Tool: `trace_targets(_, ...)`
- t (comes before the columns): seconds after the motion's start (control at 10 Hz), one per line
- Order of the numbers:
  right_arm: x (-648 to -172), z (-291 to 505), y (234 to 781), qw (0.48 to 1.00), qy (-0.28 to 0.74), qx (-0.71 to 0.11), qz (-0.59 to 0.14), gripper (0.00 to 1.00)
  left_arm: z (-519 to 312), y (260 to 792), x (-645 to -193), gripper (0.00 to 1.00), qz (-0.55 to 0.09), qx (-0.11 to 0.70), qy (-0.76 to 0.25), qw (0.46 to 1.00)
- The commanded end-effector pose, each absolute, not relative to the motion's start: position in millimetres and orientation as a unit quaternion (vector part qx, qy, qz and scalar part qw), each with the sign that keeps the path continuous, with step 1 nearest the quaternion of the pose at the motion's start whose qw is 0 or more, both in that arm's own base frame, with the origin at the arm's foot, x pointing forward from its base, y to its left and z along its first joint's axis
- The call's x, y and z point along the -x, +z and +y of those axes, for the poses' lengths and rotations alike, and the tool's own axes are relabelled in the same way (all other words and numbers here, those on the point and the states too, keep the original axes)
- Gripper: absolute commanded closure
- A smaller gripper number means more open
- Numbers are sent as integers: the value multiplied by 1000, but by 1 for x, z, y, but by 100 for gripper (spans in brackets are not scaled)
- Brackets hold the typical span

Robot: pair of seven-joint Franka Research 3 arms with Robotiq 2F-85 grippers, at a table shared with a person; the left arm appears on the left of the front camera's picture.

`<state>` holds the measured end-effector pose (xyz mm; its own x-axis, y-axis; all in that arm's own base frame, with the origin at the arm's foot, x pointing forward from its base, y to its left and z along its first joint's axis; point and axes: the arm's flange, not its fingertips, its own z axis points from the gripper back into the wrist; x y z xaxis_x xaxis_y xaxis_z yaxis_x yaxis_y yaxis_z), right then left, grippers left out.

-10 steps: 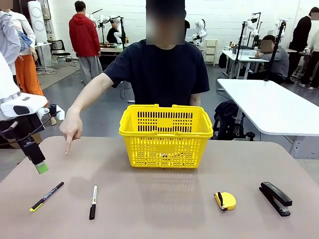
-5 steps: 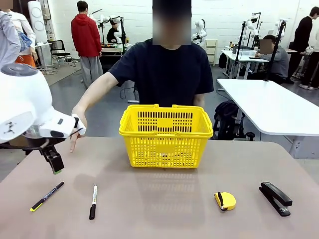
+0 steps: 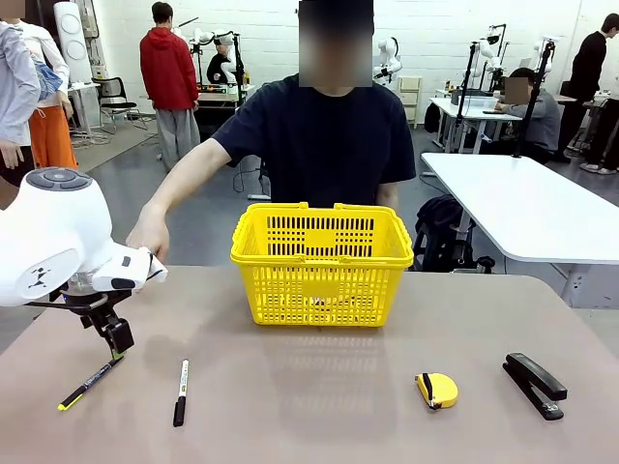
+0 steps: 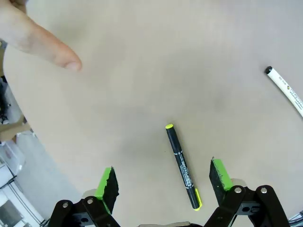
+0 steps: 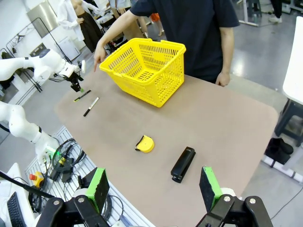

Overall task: Place the items the person wants into the basket.
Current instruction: Pick up the item the person points to and place it in the Market Basket.

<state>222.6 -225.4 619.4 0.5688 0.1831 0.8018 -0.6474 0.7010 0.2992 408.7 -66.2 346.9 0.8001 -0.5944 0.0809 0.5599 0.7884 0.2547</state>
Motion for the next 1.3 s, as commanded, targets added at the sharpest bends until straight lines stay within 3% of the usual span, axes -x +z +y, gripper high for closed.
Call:
trace_targets(0.0, -225, -225, 621, 823, 253, -307, -405, 0, -45, 313, -346, 0, -86, -82, -294, 948)
trace_targets(1.2, -225, -225, 621, 823, 253, -307, -405, 0, -27, 289, -336, 0, -41, -30, -311, 949)
